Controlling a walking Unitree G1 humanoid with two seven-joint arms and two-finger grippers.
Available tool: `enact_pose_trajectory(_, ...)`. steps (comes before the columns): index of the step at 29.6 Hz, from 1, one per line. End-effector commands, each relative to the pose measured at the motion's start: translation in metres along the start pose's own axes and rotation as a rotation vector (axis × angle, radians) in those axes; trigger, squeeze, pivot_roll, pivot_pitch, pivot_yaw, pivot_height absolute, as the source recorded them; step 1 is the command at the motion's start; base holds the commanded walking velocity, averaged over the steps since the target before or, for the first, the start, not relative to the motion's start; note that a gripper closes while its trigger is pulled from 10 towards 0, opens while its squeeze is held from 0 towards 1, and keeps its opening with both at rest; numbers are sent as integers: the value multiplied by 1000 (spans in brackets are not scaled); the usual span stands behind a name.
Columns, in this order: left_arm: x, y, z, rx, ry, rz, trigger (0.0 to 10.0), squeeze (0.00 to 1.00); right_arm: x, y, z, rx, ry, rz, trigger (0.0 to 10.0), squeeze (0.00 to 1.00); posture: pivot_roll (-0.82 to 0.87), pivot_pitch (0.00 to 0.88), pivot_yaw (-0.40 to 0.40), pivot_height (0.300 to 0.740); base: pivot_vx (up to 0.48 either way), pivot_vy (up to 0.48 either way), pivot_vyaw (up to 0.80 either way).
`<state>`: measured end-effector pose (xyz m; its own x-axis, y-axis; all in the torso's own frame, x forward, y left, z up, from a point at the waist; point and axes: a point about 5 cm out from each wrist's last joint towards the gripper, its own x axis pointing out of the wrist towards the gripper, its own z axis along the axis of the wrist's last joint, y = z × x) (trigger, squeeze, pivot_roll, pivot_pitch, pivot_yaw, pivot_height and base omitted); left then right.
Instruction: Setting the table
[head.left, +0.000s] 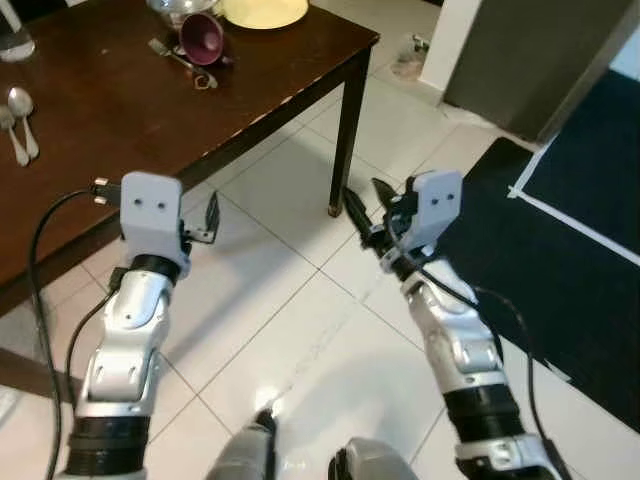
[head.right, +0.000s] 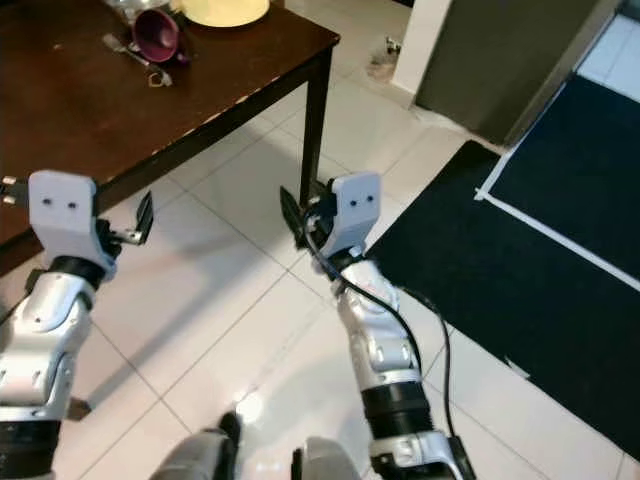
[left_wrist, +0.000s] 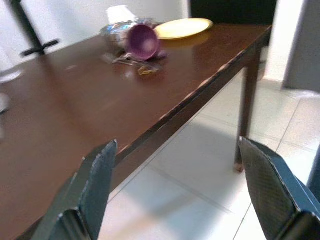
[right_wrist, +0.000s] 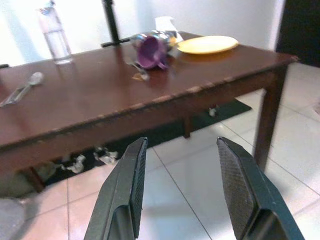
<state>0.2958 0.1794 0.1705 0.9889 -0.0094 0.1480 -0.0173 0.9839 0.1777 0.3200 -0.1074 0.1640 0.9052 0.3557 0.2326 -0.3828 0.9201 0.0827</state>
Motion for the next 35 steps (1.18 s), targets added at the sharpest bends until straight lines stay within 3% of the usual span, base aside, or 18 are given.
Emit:
enact_pose_trajectory(1,-4,2,-2,5,11,12,10000,0,0,5,0,9,6,17,10000,0,-78,47,11,740,0,0,794)
enact_pose_trajectory(9,-9,-8,-6,-20,29,-17,10000,0,0,5,2,10,2,24,10000,0,-76,48,10,740,0,0,793)
enact_pose_trajectory(35,-3,-5,-7,-45,45,15,10000,0,1,1,8,17,-19,-7,10000,0,-79,42,16,740,0,0,746)
